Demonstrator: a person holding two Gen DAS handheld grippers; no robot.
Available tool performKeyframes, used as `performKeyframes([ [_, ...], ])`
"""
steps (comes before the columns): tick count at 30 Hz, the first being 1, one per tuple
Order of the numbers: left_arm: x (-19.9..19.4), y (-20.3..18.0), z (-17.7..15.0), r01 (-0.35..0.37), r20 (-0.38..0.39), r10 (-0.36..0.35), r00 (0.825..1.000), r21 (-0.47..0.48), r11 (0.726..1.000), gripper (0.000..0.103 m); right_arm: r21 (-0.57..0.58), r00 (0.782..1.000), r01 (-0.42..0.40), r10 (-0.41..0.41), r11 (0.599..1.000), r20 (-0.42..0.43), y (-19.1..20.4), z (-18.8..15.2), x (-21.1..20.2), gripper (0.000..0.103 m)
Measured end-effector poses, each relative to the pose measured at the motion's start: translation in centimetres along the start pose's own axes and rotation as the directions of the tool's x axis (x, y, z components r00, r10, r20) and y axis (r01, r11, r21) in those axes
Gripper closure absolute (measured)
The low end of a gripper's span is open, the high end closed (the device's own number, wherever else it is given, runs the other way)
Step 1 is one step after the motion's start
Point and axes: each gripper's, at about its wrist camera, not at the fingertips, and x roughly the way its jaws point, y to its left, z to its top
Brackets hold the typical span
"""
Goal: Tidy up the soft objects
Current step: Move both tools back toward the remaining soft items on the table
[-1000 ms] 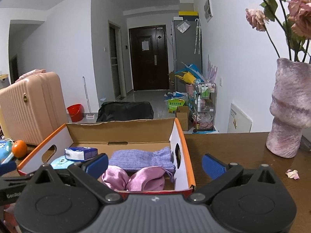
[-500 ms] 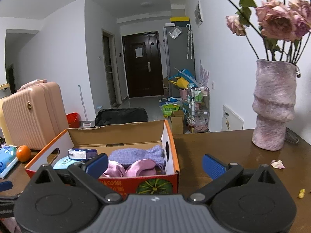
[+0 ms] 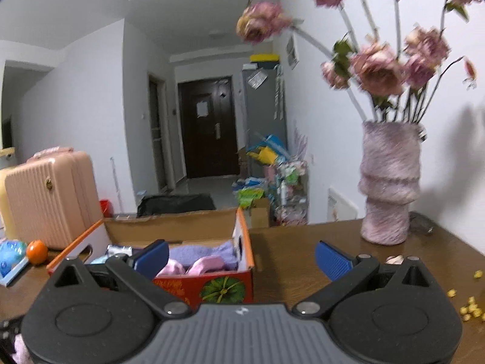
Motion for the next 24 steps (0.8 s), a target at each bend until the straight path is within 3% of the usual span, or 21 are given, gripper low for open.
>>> performKeyframes([
  [3, -1.5, -0.3, -0.4, 0.01, 0.013, -0.01, 1.0, 0.008, 1.0, 0.0, 0.028, 0.999, 0.008, -0.009, 1.0, 0.033, -0.5, 1.1, -1.3, 0.0],
  [12, -5.0, -1.8, -1.8, 0.064, 0.011, -0.064, 0.998, 0.051, 0.997, 0.0, 0.065, 1.0, 0.02, -0.021, 0.998, 0.019, -1.4, 2.2, -3.5, 0.0],
  [20, -7.4, -2.3, -2.4, 0.101, 0.006, -0.101, 0.995, 0.054, 0.993, 0.0, 0.22, 1.0, -0.007, 0.001, 0.975, 0.028, -2.5, 3.6, -5.2, 0.0],
  [24, -8.5, -2.5, -2.7, 0.122, 0.001, -0.122, 0.992, 0.058, 0.991, 0.0, 0.226, 0.998, -0.011, -0.004, 0.974, 0.065, -1.6, 4.1, -6.3, 0.0],
])
